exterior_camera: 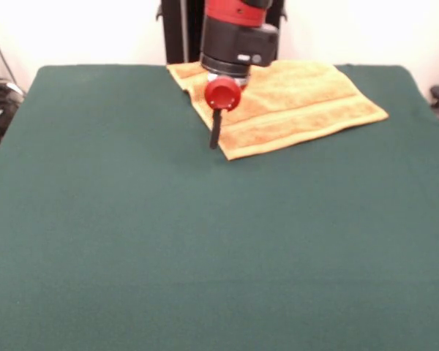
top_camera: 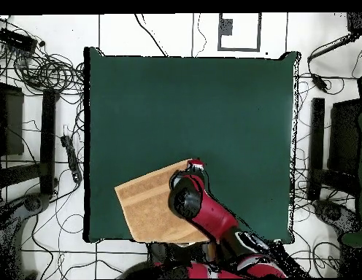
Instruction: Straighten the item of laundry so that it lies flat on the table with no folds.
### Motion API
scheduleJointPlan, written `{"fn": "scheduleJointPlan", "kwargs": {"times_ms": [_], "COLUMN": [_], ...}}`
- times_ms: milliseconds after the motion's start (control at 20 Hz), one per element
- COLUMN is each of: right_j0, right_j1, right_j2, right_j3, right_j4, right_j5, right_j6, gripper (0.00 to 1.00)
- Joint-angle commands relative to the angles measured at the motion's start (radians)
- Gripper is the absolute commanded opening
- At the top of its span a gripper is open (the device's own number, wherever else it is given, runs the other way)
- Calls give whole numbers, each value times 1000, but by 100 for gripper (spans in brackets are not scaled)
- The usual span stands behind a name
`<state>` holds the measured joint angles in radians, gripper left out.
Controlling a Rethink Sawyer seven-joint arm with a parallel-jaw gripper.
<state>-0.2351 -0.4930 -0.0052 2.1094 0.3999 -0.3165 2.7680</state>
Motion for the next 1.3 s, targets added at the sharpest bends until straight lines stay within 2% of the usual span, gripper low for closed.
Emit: {"fn": "scheduleJointPlan", "kwargs": {"times_ms": [50, 150, 250, 350, 450, 550, 750, 850, 1100, 1200, 1300], "right_j0": [236, 295, 287, 240, 177, 99, 8, -7, -3, -29, -37], "right_j1": [-131, -136, -143, -132, -84, -2, 160, 187, 214, 241, 274], "right_j2": [-157, -252, -234, -139, -37, 58, 114, 105, 84, 110, 147], "right_j3": [-21, -81, -81, -41, -13, -12, -67, -78, -62, -59, -61], "right_j4": [242, 228, 232, 254, 236, 167, 28, 12, 54, 62, 96], "right_j5": [434, 576, 576, 457, 304, 145, -29, -30, 28, 19, -5], "right_j6": [172, 185, 211, 229, 256, 309, 288, 244, 170, 198, 271], "gripper": [100, 100, 100, 100, 100, 100, 100, 100, 100, 100, 100]}}
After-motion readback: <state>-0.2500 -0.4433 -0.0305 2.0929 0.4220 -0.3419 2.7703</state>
